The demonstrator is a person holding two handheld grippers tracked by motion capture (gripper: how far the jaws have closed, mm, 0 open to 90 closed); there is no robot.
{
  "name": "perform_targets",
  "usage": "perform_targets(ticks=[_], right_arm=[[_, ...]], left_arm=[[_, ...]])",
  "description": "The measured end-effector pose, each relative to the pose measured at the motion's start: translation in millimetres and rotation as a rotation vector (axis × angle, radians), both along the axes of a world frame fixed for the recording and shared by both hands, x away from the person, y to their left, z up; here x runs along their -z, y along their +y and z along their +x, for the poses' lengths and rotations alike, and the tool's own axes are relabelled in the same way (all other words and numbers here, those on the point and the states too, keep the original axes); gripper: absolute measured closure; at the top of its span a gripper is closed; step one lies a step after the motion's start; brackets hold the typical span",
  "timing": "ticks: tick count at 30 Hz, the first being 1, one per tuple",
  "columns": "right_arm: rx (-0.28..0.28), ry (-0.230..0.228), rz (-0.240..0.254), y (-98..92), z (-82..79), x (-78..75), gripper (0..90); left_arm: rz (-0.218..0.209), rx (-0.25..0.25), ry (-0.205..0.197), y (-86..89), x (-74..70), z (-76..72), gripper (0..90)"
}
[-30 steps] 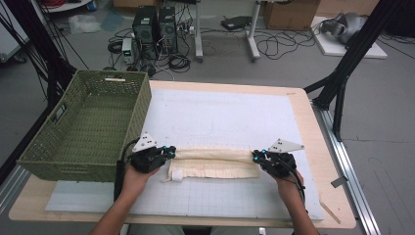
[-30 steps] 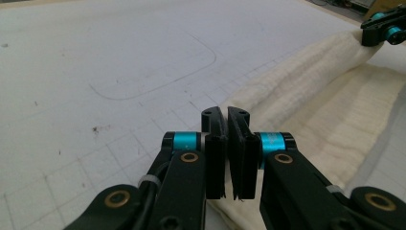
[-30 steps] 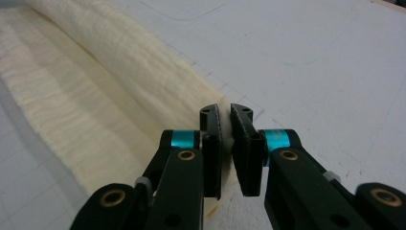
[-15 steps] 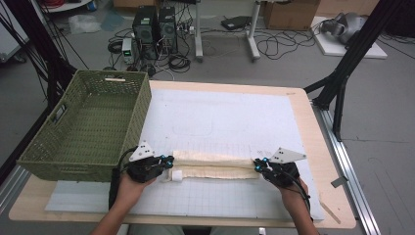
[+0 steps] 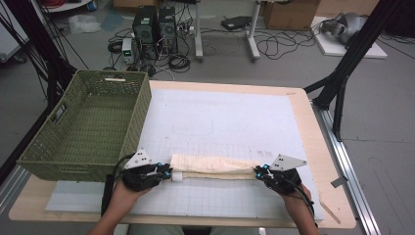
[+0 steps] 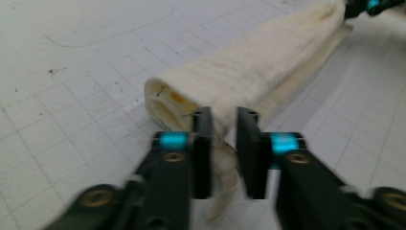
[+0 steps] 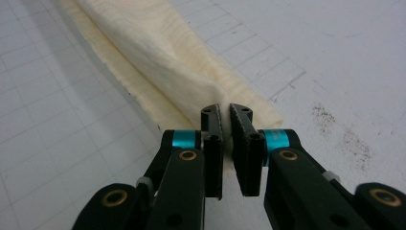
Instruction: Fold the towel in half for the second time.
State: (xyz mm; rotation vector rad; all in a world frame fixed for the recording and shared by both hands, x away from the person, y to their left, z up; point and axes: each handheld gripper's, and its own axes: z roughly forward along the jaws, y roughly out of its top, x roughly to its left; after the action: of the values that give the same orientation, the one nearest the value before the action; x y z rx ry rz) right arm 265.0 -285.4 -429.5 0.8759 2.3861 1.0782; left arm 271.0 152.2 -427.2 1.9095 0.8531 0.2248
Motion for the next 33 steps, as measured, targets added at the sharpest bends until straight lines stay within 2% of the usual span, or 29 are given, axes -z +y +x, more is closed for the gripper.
perform_targets(ticks=[1,3,5,8,9,10,11,13,14,16,18,19,22,25,26,28,30,32,33], right_arm=[[-0.002,-0.002,-0.003,-0.9,0.7,0.9,83.8],[-0.001,0.004,-0.001,-1.3,1.3,2.1,83.7],[-0.001,0.005,0.001,0.2,1.1,1.6,83.5],[-0.012,-0.001,-0.013,2.2,0.6,1.1,82.0],[-0.014,0.0,-0.009,1.8,0.4,1.0,79.7],[-0.01,0.0,-0.001,0.6,0.1,0.2,73.6],[0.001,0.002,0.03,-1.6,0.2,-0.6,63.7],[0.055,0.003,0.14,-12.9,1.9,-5.2,53.5],[0.08,0.001,0.204,-18.5,2.5,-8.8,52.3],[0.117,-0.028,0.287,-24.8,3.0,-16.6,49.7],[0.147,-0.054,0.352,-25.2,3.9,-24.8,49.3],[0.159,-0.06,0.36,-22.0,5.4,-27.5,49.5],[0.191,-0.037,0.3,-2.5,15.3,-27.1,51.4],[0.175,-0.004,0.182,23.3,26.2,-15.3,54.2],[0.164,0.016,0.124,32.1,28.9,-8.5,54.5],[0.146,0.039,0.051,41.0,28.6,1.4,54.8],[0.122,0.055,0.012,44.0,25.1,7.7,52.7],[0.073,0.039,-0.05,44.9,19.7,12.8,48.4],[0.059,0.021,-0.053,42.8,17.2,13.7,46.5]], left_arm=[[-0.012,-0.002,0.002,-0.2,-4.9,2.3,56.3],[-0.04,-0.01,-0.02,-3.0,-14.4,7.4,54.7],[-0.048,-0.011,-0.027,-8.0,-19.1,13.5,54.4],[-0.023,-0.001,-0.028,-21.2,-15.7,23.9,59.3],[-0.015,-0.002,-0.021,-24.9,-12.4,26.8,61.8],[-0.009,-0.003,-0.015,-27.7,-8.5,28.9,63.6],[0.008,-0.01,-0.007,-30.1,-3.7,30.9,64.9],[0.032,-0.028,0.001,-31.8,3.0,31.6,66.7],[0.033,-0.028,0.004,-31.6,5.1,31.6,67.3],[0.037,-0.032,0.012,-31.3,9.4,30.8,69.1],[0.055,-0.021,0.018,-31.4,12.2,29.8,71.7],[0.061,-0.014,0.022,-31.7,13.2,28.8,72.4],[0.084,-0.013,0.026,-30.8,17.0,26.0,74.0],[0.095,-0.009,0.028,-28.1,18.9,24.0,75.5],[0.095,-0.011,0.027,-27.9,19.2,23.4,76.3],[0.112,-0.001,0.021,-26.3,19.5,22.3,77.1],[0.112,-0.004,0.019,-25.8,20.5,21.5,77.5],[0.115,-0.006,0.009,-25.9,21.7,20.5,78.0],[0.119,-0.004,0.008,-25.6,21.7,20.4,78.3]])
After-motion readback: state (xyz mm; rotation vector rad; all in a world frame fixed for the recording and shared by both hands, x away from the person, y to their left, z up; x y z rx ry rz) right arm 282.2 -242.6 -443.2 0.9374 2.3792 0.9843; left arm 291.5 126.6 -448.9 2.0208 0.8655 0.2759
